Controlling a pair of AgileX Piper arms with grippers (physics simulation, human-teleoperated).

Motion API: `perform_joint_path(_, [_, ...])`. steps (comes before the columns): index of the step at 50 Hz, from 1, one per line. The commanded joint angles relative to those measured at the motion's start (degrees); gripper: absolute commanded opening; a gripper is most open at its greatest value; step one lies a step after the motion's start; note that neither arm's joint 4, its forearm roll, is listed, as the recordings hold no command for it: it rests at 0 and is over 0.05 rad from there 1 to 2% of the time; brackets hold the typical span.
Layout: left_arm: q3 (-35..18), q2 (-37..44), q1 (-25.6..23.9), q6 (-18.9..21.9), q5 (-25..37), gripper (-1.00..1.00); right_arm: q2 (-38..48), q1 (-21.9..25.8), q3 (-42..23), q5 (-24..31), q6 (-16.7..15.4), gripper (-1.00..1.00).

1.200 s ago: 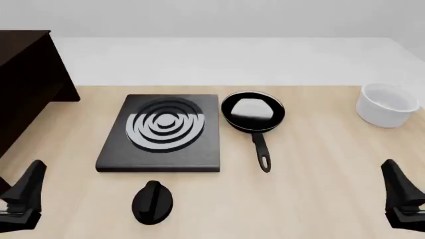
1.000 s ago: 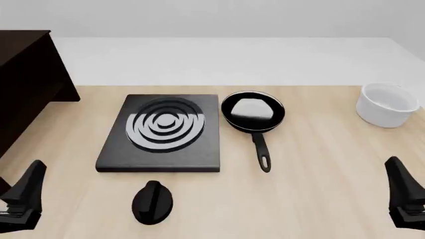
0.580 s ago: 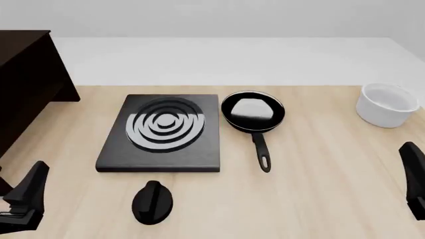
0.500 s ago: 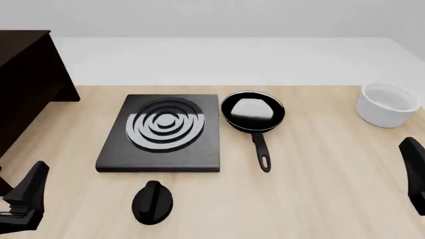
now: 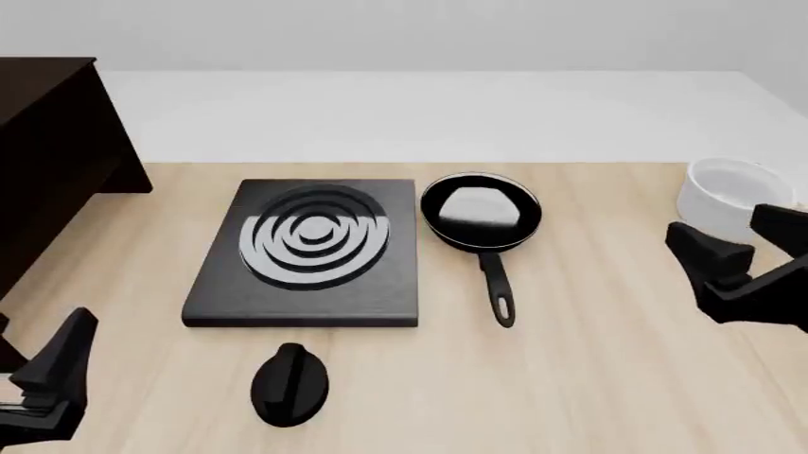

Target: Put the frying pan on the cabinet shelf.

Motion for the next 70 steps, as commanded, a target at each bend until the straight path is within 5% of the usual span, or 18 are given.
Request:
perform_joint_path(1, [0.0,-0.1,-0.6,-0.1,0.2,1.00,10.9,3.2,-4.5,1.3,0.3,1.00])
perform_joint_path(7, [0.1,-0.4,-1.1,0.5,0.6,1.00,15.3,6.8,-6.3,1.9,-2.4,1.00])
perform_joint_path(12, [0.1,-0.6,-1.2,0.6,0.6,1.00,20.1,6.8,-7.7,1.6,1.7,1.00])
perform_joint_path(21, [0.1,-0.7,-1.4,0.4,0.7,1.00,28.5,8.0,-9.0,-0.9,4.1,1.00])
perform_joint_path(24, [-0.1,-1.3,-1.1,0.8,0.3,1.00,30.2,8.3,-9.1,-1.6,3.4,1.00])
perform_joint_path(25, [-0.1,-1.3,-0.9,0.2,0.1,1.00,30.6,7.4,-9.3,-1.9,1.0,1.00])
perform_joint_path(70, [0.0,-1.4,-2.1,2.0,-0.2,1.00,55.9,13.4,-13.1,-12.6,8.4,1.00])
